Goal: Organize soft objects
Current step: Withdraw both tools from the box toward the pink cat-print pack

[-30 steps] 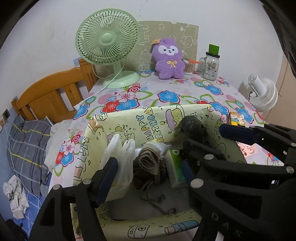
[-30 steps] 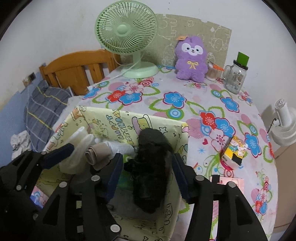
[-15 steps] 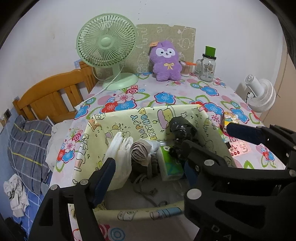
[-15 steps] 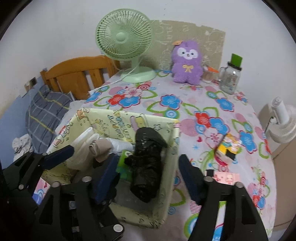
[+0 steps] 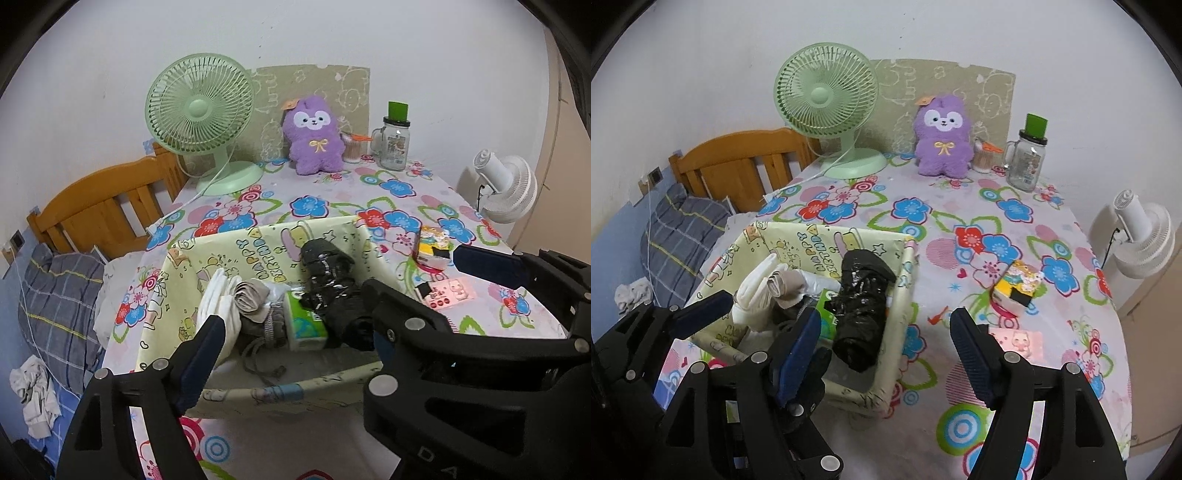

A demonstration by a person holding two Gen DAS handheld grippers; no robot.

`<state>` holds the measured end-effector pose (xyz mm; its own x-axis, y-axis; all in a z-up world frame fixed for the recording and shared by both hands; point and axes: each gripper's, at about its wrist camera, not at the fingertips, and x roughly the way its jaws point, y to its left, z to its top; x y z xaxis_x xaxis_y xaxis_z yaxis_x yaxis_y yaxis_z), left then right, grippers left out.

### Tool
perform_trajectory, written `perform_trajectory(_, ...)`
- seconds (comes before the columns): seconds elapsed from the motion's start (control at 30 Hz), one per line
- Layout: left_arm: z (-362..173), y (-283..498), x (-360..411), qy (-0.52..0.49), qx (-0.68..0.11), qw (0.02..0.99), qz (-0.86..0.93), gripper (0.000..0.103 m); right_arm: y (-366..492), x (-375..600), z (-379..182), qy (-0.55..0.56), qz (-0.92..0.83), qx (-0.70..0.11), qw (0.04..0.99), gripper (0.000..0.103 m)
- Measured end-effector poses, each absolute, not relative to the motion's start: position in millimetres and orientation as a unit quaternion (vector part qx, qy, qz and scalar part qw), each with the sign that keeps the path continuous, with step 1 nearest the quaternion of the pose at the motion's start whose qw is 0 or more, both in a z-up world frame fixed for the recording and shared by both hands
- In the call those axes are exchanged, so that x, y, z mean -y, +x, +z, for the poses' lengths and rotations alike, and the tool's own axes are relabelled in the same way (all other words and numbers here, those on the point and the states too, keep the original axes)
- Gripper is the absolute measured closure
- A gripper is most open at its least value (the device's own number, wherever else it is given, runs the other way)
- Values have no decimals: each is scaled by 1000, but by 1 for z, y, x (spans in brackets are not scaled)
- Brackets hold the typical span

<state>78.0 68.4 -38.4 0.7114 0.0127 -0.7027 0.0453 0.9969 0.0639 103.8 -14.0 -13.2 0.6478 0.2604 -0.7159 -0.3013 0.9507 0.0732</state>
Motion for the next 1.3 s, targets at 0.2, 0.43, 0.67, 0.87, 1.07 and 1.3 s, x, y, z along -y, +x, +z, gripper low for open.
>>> perform_trajectory(0.2, -34, 69, -53, 45, -371, 928, -16, 17, 93, 32, -8, -20, 146, -380, 913, 23)
perform_trajectory(0.43, -31, 61, -39, 46, -364, 930, -19, 17, 84, 47, -7, -12, 140, -376, 916, 22)
perform_trajectory(0.67, -31, 54, -25, 48, -363, 930, -25, 16, 75, 62, -7, -11, 132, -373, 918, 22)
perform_trajectory(0.87, -32, 53, -11, 52, -362, 930, -32, 15, 72, 77, -8, -8, 123, -372, 920, 21)
perform_trajectory(1.07, -34, 52, 1, 54, -363, 929, -40, 14, 69, 91, -9, -4, 111, -371, 922, 21)
perform_trajectory(1.3, -36, 53, 19, 59, -362, 929, -47, 13, 69, 107, -11, -1, 103, -370, 923, 21)
